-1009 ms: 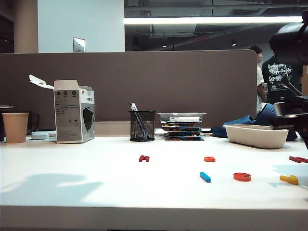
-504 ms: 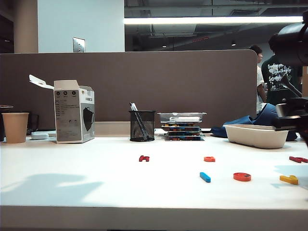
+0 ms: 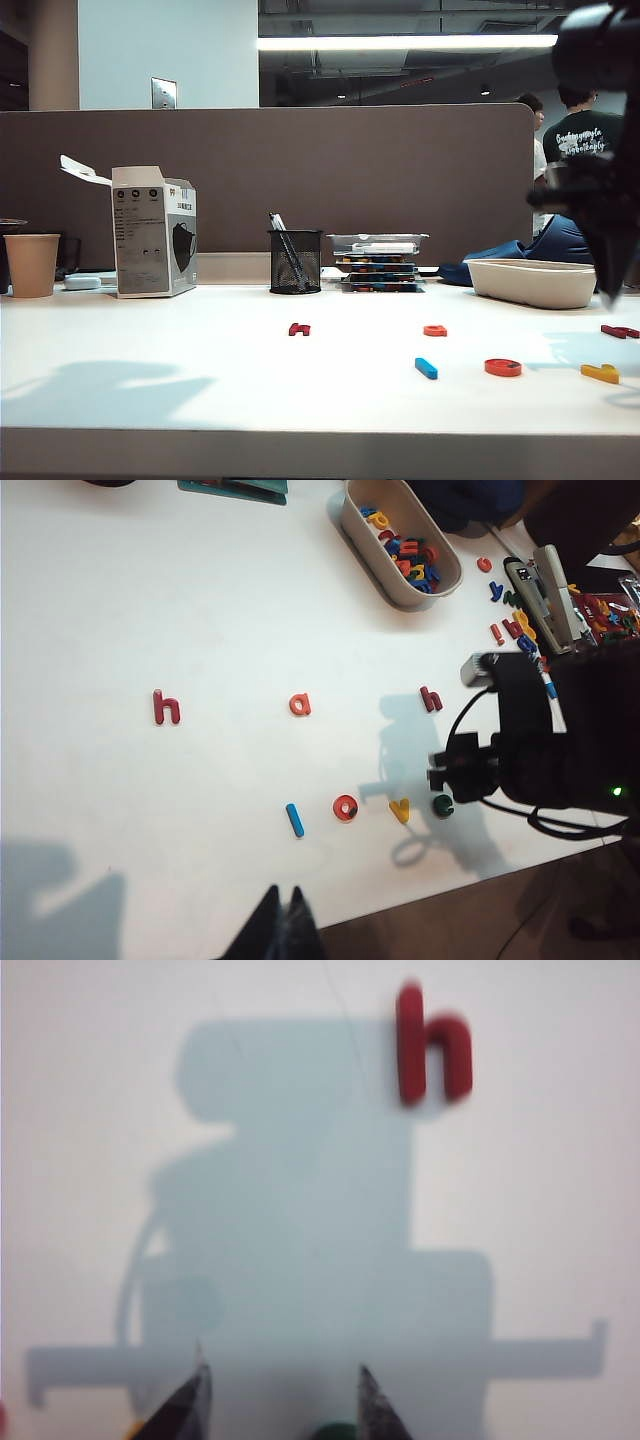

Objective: Select the appropriate letters from the row of letter magnets placed on the table to arrange into the word "love".

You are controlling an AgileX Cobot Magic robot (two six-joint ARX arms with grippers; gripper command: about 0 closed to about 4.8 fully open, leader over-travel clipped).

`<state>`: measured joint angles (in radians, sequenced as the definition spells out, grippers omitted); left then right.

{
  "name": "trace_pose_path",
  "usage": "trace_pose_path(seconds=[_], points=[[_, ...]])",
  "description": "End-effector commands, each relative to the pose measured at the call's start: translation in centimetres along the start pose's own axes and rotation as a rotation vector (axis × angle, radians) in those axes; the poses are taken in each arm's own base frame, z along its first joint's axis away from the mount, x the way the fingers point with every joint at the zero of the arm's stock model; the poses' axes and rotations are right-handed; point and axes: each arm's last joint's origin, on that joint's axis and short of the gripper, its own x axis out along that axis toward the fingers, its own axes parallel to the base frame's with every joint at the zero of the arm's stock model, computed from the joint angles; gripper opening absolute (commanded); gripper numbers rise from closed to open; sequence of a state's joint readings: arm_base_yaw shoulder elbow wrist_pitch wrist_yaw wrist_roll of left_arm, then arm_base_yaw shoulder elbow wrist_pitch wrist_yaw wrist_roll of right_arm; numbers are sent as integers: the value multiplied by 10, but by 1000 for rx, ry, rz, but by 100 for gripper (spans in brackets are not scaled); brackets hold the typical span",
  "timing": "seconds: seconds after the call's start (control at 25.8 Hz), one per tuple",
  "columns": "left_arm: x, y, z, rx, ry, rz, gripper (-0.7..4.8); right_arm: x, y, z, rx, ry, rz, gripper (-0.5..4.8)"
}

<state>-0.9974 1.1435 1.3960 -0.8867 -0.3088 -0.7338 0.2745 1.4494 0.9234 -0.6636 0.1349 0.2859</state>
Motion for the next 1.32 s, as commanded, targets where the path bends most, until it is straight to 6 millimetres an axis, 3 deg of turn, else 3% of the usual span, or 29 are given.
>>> trace_pose_path(seconds=[0.04,0.27,0.47,0.66,0.74,0.89,0.97,1.05,1.09,1.12,1.32], points=[[-2,0,1,-1,-10,-4,-5,-15,1,15,-21,-59,-15,181],[-2,0,1,-1,-10,-4,-5,-48,-1,32,-69,-157,-77,181],[-1,0,1,-1,-10,-4,-5,-91,-22,32,-30,-300,-85,181],[-1,0,1,-4,-10,-5,-4,-134,-61,12,23,-390,-128,180],[-1,0,1,-4,-10,-5,-4,-162,-85,-8,69,-462,-125,179],[-1,0,2,-6,-14,-8,-4,-185,-105,-32,148,-556,-118,166],[-1,-1,2,-6,-14,-9,-5,-194,-113,-50,197,-607,-92,157],[-1,-1,2,-6,-14,-9,-5,-196,-114,-65,209,-642,-32,79],[-1,-1,2,-6,-14,-9,-5,-194,-112,-71,206,-645,-22,10],[-1,-1,2,-6,-14,-9,-5,-193,-111,-73,205,-645,-18,-10],[0,-1,2,22,-25,-1,-5,-175,-97,-85,141,-616,66,-8]])
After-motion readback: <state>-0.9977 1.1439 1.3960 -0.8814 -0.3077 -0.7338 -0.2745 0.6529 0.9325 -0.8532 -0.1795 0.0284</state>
